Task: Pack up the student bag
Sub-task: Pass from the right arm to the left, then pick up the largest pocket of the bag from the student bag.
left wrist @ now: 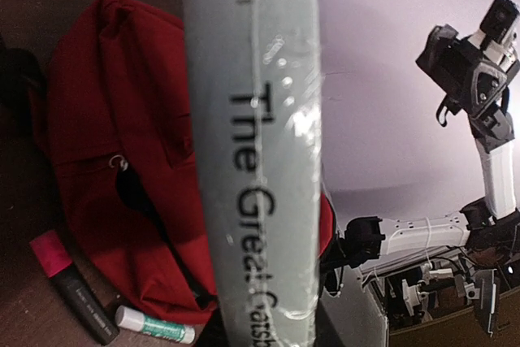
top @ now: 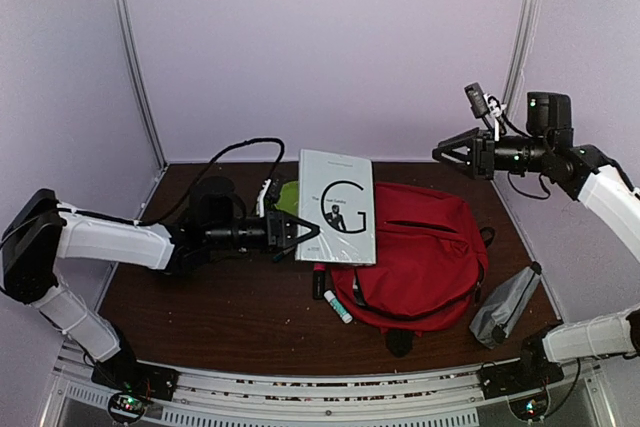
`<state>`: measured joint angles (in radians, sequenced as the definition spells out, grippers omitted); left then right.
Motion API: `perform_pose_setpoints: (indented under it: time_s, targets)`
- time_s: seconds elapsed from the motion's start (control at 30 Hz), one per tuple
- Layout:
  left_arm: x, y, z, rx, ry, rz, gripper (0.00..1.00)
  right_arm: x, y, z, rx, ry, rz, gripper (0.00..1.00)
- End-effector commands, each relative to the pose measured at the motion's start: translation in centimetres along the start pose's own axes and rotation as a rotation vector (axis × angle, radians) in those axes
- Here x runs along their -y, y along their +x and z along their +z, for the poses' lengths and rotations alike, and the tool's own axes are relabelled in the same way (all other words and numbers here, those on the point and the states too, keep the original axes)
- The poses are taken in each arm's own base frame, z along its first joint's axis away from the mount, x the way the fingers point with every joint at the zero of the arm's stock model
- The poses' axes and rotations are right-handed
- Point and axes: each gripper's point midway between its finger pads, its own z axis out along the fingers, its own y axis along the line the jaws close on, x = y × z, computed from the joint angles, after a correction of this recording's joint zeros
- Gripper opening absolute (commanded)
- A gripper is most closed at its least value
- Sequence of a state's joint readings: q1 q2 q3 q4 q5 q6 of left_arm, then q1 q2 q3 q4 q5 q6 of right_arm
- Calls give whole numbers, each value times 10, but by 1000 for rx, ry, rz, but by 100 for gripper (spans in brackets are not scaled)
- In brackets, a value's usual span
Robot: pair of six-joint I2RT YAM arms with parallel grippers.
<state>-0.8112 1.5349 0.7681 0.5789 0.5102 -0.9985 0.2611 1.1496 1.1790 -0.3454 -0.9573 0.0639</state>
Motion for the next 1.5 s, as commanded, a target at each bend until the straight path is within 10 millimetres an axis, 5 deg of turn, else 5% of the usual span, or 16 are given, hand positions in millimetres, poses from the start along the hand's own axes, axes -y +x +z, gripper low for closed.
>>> perform_pose_setpoints:
  time_s: [0.0, 0.3, 0.67, 0.93, 1.03, 1.23, 1.47]
  targets:
    - [38, -21, -37, -7, 11, 182, 0, -19, 89, -20, -376, 33, -315, 53]
    - [9, -9, -93, -159, -244, 193, 0, -56, 218, -23, -812, -104, -715, 62]
    - [-4, -3, -125, -204, -328, 152, 0, -68, 272, -10, -952, -122, -935, 64]
    - [-3, 6, -116, -229, -259, 104, 0, -40, 274, 15, -971, 96, -1054, 54]
    - [-1, 6, -116, -233, -251, 102, 0, -34, 265, 22, -940, 171, -1069, 40]
    - [7, 8, -113, -246, -193, 102, 0, -30, 223, 26, -787, 298, -1114, 0]
    - [12, 25, -99, -301, -65, 55, 0, 0, 153, 22, -658, 457, -944, 0]
